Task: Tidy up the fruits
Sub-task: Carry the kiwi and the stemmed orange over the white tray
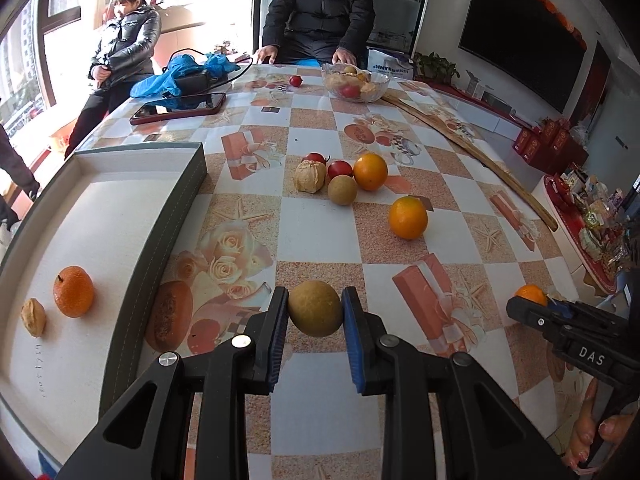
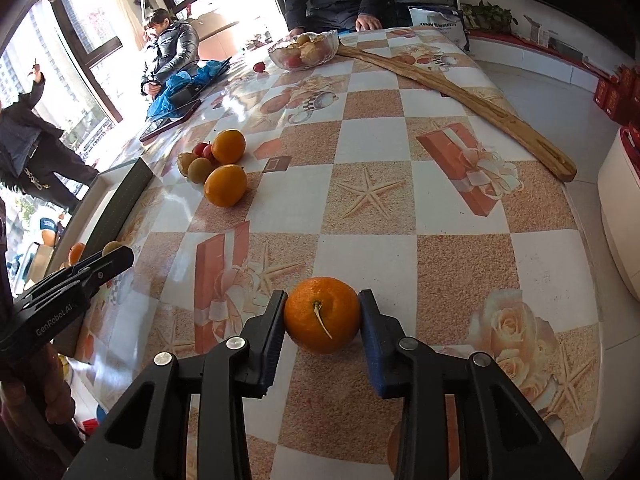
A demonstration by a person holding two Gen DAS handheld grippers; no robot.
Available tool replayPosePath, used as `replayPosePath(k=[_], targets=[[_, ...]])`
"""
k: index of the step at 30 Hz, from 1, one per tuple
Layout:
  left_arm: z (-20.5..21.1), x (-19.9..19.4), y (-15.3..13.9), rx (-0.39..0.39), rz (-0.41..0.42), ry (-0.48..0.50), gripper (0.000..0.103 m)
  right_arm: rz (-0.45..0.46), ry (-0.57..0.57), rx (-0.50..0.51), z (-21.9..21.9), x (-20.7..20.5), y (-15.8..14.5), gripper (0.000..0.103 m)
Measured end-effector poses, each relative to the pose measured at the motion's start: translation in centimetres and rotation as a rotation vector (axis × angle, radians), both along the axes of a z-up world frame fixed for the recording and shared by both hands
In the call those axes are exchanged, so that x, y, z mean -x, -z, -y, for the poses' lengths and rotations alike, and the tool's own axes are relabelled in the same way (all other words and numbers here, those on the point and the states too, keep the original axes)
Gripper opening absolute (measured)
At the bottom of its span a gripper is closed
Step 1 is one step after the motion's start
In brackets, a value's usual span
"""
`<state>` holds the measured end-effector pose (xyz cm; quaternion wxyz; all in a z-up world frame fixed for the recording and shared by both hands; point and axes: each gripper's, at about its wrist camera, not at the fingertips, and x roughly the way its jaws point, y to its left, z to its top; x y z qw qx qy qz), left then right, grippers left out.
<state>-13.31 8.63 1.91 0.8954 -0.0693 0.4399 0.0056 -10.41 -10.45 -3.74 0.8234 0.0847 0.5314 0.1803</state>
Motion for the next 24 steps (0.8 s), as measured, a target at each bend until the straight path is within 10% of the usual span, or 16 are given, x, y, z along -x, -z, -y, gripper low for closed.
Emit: replayPosePath(k=[24], targets=[[-14.9,3.4,-4.0,-0.023,0.030,-0.282,0.029,0.047,-0.254,-0.022,-15.0,-1.3,-5.7,0.037]])
